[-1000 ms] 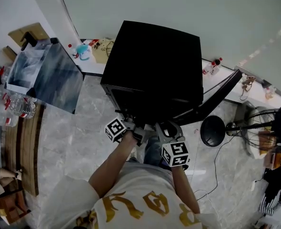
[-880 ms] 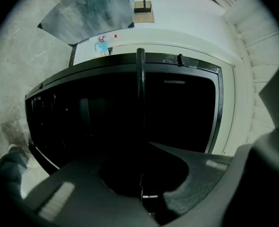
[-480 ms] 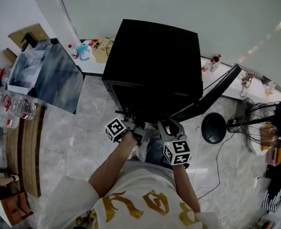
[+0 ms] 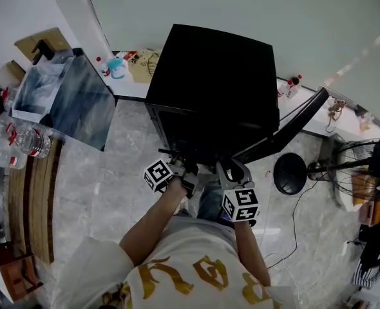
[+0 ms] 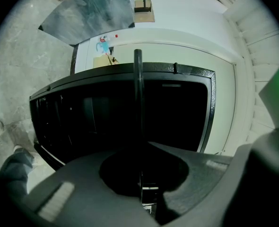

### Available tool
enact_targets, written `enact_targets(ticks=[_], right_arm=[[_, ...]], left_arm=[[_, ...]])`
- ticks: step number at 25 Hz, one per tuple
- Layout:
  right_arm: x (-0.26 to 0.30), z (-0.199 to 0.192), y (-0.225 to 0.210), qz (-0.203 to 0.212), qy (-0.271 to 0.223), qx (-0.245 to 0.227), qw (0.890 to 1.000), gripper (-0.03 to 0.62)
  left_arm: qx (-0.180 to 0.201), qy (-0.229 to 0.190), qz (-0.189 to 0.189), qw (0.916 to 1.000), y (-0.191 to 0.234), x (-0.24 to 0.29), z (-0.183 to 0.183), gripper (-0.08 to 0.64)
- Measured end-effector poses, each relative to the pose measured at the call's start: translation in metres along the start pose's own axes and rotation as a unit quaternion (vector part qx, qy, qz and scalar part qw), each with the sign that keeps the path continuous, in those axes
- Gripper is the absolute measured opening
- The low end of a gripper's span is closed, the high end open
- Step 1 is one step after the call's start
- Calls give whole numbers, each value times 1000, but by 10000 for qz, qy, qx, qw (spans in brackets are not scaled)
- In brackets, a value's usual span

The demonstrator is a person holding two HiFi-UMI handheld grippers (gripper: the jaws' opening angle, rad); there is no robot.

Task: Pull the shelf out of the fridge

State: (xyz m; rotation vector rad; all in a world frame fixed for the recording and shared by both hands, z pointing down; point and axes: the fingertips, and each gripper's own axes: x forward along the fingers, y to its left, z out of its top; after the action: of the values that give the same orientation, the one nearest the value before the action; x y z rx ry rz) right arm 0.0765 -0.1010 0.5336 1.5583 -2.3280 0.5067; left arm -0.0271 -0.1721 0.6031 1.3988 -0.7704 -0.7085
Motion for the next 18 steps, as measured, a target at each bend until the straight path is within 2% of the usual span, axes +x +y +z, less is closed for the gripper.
enact_targets(ticks=[18], right_arm=[[4, 6, -12, -406, -58, -87, 9991, 23]], left_arm=[[-76, 46, 66, 9999, 6, -2, 0, 23]])
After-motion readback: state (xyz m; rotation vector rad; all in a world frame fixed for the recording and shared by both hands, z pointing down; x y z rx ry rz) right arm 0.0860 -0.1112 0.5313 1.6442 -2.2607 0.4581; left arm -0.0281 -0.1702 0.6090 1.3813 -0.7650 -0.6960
